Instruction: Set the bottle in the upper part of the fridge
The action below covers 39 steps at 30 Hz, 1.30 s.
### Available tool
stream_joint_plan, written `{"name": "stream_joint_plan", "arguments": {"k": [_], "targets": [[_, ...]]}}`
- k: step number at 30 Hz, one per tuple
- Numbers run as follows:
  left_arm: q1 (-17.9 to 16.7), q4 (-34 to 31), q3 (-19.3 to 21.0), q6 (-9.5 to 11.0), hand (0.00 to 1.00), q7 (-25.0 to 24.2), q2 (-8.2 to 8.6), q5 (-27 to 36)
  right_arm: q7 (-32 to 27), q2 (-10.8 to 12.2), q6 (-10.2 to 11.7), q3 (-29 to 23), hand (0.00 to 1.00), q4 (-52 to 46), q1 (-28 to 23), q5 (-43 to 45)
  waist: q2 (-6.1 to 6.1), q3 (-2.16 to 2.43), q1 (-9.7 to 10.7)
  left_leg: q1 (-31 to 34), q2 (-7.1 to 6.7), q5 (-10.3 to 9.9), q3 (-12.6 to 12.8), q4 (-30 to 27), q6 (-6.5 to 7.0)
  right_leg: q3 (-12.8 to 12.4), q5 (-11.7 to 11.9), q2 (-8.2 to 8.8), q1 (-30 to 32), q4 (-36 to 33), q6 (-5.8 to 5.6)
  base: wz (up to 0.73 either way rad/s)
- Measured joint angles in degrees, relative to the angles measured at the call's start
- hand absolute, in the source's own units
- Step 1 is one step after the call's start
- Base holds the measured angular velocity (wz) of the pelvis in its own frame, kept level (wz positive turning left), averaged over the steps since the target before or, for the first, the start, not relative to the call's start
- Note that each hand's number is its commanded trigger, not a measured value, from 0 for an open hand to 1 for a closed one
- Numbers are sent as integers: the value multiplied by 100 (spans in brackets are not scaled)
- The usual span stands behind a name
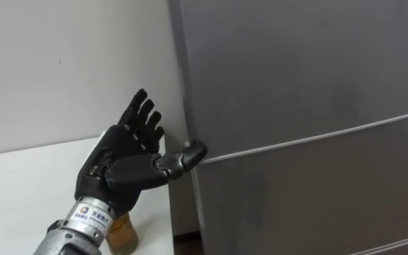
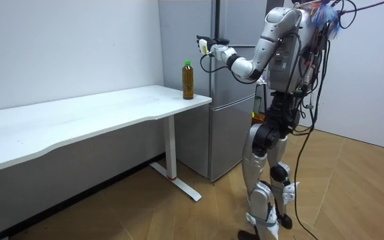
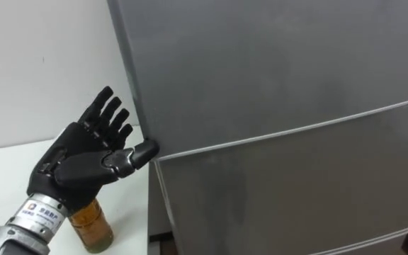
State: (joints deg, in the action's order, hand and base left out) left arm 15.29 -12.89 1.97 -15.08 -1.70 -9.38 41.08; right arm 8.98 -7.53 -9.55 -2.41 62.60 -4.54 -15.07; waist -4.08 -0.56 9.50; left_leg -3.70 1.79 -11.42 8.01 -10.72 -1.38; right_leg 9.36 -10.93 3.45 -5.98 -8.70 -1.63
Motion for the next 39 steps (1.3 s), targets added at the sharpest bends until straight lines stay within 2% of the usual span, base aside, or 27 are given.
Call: {"name": "stream_joint_plan", "arguments": {"k": [8,20,27,34,39], "targets": [[3,1,-17,0,0,0,1,-8,-2,-5,3,10,0,-9,7,-27,-53,10,134,-1,2,1,0,-1,1,-6,4,-5,-2,-13,-1,0],[138,-3,-219,-11,0,-115,1,-20,53,-13,-5,51,0,-5,25,-33,2,-26,134,22,2,1,17,11,1,-9,3,-6,23,10,-3,0],[142,-136,-479,-54,0,-296,-33,-54,149,-100,-119,188,0,-18,59,-110,-20,0,104,110,1,1,17,5,1,23,4,5,90,-2,-2,2],[141,-253,-608,-91,0,-297,-35,-257,144,-167,-117,419,0,-30,70,-213,-4,12,55,114,-1,1,-2,6,1,33,5,6,95,-6,-4,0],[139,-419,-777,-105,0,-298,-35,-329,78,-211,-110,555,0,-8,70,-289,8,36,-93,124,-1,1,-31,4,1,97,6,8,81,-8,-3,5]]}}
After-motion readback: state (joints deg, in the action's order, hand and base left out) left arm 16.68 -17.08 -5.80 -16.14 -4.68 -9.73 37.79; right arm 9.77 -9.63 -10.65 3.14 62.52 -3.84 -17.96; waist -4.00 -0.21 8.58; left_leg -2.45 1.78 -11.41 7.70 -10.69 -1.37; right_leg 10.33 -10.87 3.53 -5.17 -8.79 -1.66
